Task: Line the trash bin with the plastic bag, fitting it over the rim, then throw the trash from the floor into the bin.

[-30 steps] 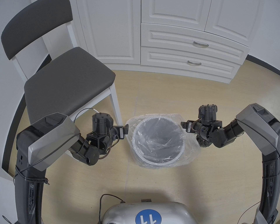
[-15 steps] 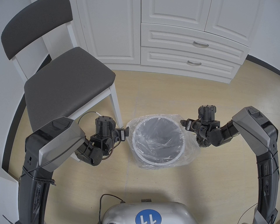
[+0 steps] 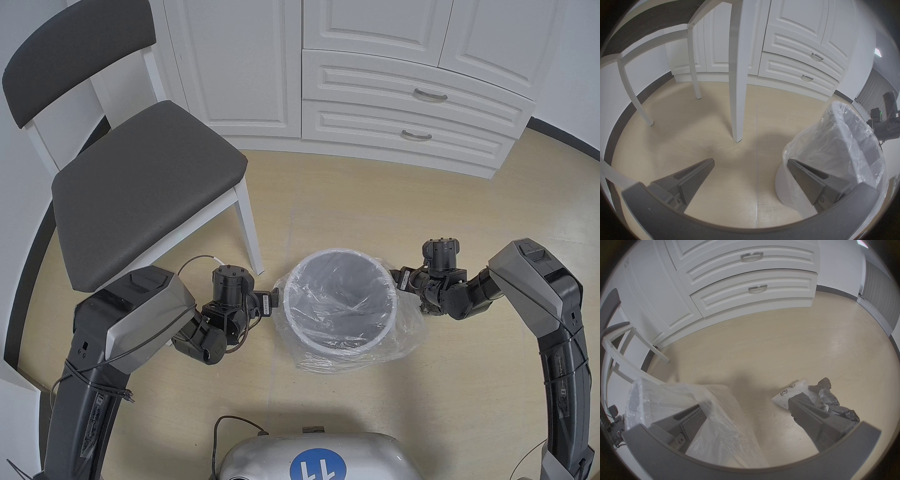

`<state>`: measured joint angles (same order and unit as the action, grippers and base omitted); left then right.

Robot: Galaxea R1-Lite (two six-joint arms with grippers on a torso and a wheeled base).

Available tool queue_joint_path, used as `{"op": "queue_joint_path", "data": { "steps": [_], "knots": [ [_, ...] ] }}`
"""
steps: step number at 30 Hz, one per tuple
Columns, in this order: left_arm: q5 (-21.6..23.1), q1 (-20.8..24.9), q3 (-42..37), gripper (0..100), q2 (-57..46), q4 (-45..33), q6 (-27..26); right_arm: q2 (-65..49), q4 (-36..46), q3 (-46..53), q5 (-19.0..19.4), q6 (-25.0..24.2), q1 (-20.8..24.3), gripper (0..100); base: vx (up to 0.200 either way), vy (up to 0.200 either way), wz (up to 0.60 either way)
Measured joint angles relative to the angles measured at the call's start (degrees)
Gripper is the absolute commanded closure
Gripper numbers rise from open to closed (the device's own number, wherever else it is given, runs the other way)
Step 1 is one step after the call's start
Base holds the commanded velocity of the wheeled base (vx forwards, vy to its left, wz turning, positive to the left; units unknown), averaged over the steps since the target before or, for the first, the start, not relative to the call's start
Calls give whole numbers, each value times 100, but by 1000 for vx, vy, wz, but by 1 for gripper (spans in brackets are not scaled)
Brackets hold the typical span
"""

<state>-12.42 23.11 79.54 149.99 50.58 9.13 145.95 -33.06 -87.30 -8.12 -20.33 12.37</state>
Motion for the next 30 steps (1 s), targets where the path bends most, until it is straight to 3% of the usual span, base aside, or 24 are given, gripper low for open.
{"op": "queue_joint_path", "data": {
  "steps": [7,14,19,23,30],
  "knots": [
    [-11,-66,-41,0,-110,2,-2,-124,-5,65,-4,-60,-9,0,0,0,0],
    [145,-106,-577,0,-645,13,-29,-612,90,455,-22,44,27,0,0,0,0],
    [752,-110,-1168,0,-997,74,-87,-984,88,930,-28,553,35,0,0,0,0],
    [1215,-132,-1604,0,-1137,162,-443,-1200,77,1304,2,1007,-6,0,0,0,0],
    [1438,-195,-1858,0,-989,725,-700,-1417,49,1805,366,1552,-160,0,0,0,0]
  ]
}}
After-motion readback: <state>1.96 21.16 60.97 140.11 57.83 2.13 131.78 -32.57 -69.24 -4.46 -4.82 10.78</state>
